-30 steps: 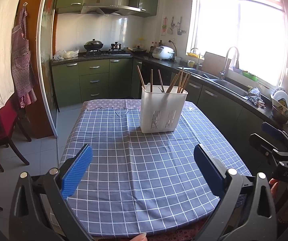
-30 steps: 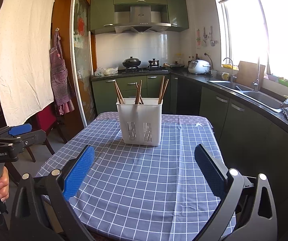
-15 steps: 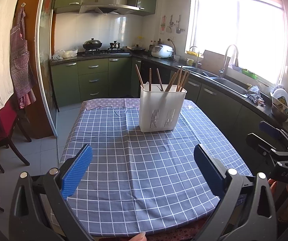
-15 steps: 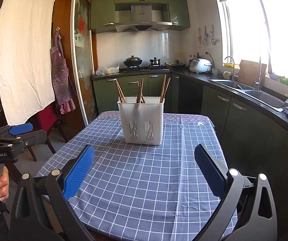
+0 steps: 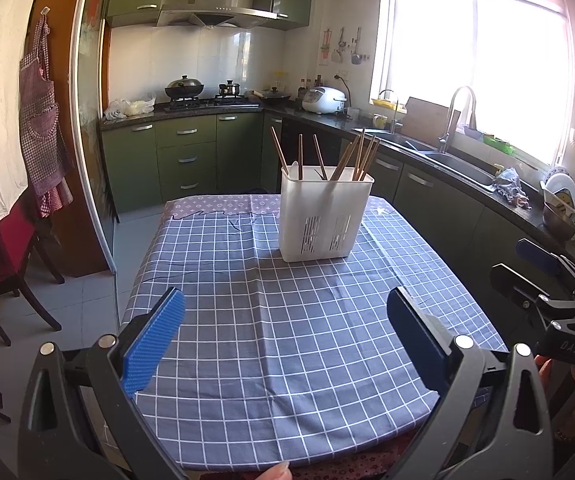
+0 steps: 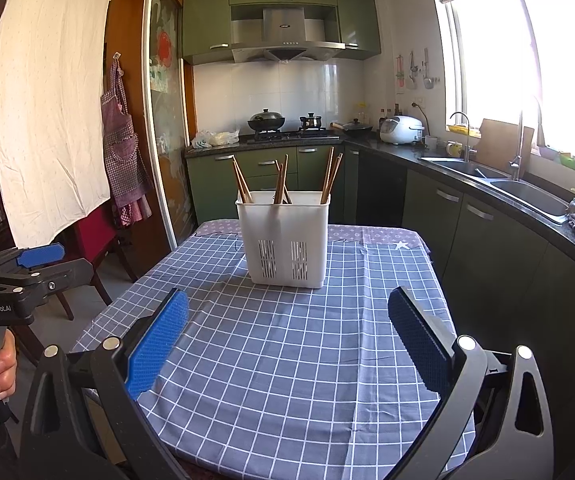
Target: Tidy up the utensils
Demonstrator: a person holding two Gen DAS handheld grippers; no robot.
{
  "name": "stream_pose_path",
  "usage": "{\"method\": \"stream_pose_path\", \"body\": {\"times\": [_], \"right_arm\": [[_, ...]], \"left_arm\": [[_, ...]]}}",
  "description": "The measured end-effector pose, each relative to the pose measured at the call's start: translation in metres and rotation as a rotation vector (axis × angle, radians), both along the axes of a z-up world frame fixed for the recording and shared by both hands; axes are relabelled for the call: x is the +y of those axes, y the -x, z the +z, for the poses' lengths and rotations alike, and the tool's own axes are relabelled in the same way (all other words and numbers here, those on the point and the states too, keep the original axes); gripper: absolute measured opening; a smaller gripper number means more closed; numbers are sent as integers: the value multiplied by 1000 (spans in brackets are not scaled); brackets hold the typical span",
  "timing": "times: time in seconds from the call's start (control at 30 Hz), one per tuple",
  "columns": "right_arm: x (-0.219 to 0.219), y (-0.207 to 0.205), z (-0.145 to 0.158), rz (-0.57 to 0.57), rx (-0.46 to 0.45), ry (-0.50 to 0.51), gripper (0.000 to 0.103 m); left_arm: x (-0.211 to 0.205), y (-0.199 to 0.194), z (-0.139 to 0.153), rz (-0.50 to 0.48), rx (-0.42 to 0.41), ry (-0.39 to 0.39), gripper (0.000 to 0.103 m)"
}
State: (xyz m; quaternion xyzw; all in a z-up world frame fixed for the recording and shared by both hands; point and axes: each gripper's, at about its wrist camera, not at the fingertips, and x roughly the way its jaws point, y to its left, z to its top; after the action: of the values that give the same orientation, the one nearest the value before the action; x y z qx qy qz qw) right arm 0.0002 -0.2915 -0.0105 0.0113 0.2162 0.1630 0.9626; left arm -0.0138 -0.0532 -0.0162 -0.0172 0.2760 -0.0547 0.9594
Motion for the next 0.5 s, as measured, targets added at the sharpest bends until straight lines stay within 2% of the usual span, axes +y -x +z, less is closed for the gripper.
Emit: {"method": "stream_pose_path", "body": {"times": [0.5], "right_arm": [[-5, -5, -5, 4, 12, 3, 98]], "left_arm": [[1, -2, -2, -15, 17, 19, 96]]}}
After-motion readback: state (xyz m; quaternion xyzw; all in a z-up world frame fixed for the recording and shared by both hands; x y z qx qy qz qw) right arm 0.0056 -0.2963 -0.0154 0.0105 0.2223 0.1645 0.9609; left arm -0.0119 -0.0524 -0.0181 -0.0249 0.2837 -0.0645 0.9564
